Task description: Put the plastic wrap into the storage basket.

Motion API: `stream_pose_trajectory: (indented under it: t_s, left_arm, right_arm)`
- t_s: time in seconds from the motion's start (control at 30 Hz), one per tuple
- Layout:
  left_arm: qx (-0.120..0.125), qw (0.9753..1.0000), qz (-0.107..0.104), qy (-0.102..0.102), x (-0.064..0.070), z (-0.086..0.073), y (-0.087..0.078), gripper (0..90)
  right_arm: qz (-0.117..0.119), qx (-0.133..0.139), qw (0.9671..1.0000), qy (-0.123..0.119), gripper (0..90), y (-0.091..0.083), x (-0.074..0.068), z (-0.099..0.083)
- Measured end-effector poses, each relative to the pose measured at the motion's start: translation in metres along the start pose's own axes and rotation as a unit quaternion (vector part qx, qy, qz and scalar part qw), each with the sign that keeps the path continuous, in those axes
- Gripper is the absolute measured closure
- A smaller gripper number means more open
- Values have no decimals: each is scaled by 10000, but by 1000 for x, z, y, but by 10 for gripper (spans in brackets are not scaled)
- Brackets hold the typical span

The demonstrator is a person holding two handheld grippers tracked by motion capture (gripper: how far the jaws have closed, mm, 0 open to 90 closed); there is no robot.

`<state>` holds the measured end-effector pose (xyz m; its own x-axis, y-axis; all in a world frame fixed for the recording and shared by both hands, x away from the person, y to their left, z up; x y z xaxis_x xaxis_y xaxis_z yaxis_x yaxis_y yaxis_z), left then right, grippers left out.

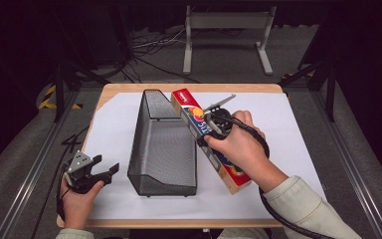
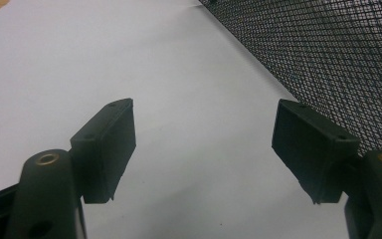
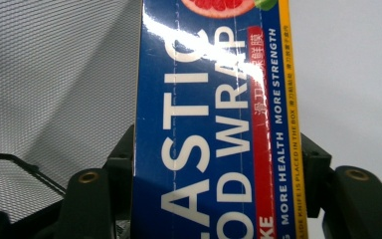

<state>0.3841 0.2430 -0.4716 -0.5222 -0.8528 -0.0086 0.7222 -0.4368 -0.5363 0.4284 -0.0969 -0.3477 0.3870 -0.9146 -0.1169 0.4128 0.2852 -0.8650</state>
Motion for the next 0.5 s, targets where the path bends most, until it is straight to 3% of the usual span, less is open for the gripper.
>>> stream_pose_trajectory:
  t_s: [0.5]
  left_arm:
    - [-4, 10000, -15, 21, 1, 2, 4, 258]
  right_arm:
    - [184, 117, 9998, -24, 394, 13, -42, 10]
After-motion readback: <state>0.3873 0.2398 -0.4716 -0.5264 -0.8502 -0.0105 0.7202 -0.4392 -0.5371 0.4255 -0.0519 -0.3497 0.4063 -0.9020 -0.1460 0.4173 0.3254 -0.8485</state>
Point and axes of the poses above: each handheld gripper's, and its own axes: y roughly forward along the jaws, z roughly out of its top, x roughly to its right, the point moved 6 cm from there along y, roughly forward along the jaws, and after that the axes turned 6 degrees about y, right-handed, at the moved point
